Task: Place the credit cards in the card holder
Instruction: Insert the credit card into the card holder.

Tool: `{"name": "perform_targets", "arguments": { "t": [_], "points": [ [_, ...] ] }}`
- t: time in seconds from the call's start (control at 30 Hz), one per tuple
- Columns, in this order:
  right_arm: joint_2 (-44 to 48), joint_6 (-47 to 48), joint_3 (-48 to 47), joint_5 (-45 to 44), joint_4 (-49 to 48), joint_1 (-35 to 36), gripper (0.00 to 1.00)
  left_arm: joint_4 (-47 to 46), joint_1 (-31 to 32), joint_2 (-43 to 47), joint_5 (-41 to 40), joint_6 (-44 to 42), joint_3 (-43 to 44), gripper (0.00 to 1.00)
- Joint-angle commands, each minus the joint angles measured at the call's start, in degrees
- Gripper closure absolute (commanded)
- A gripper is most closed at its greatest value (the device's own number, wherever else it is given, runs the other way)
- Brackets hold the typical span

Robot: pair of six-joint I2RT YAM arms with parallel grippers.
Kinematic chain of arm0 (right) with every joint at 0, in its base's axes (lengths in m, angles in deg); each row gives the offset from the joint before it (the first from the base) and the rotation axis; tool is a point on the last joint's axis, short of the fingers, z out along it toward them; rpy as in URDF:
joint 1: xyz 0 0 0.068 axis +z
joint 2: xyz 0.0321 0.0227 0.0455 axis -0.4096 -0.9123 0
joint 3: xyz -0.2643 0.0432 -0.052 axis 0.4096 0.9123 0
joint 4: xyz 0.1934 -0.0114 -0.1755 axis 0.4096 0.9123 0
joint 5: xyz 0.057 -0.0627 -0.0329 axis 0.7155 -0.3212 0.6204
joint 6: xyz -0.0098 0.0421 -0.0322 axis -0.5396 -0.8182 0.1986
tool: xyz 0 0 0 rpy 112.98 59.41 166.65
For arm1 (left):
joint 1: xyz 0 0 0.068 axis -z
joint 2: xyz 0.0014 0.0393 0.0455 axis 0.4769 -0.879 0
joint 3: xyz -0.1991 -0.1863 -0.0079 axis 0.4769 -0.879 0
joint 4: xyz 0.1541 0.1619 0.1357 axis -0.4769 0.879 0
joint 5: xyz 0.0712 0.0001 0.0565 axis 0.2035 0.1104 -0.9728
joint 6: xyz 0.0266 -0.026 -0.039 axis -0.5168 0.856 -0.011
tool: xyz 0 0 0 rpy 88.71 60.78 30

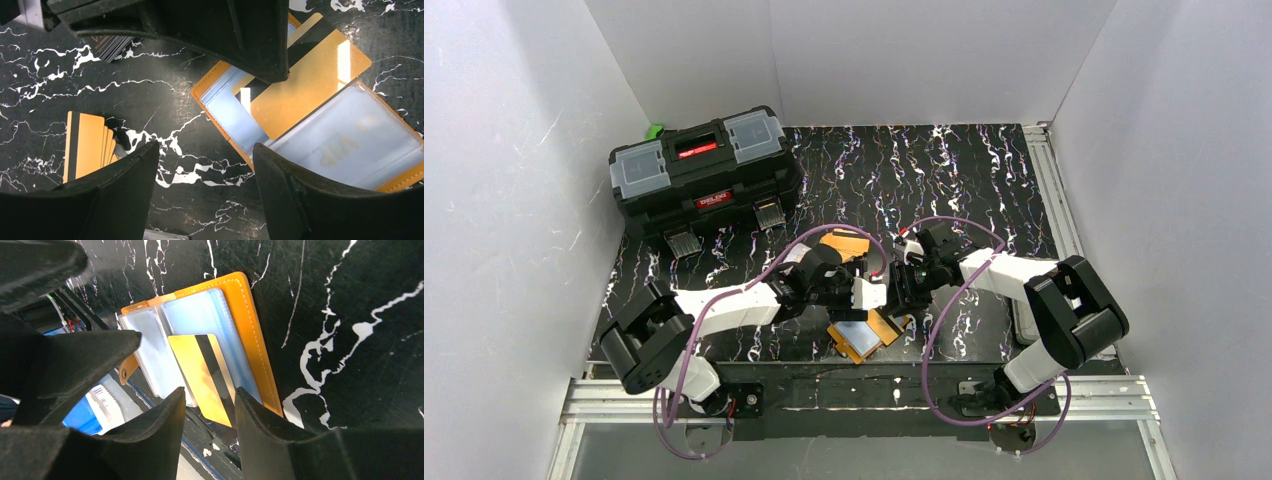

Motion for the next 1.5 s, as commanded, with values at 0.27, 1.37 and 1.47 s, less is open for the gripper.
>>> {"name": "perform_targets", "arguments": {
  "t": [0.27,1.37,1.47],
  "points": [
    [-1.0,-0.7,3.1,4.3,-4.8,-0.1,0.56,-3.4,1.4,-5.9,-0.3,0.9,1.0,0.37],
    [6.1,-3.0,9.5,3.3,-3.2,-1.3,0.50,1.0,1.8,1.3,4.2,1.2,-2.0,0.41],
    [5.9,-3.1,9.9,4.1,-3.9,-1.3,0.50,-0.4,1.9,-0.2,3.5,-0.1,-2.7,0.40]
  ]
}}
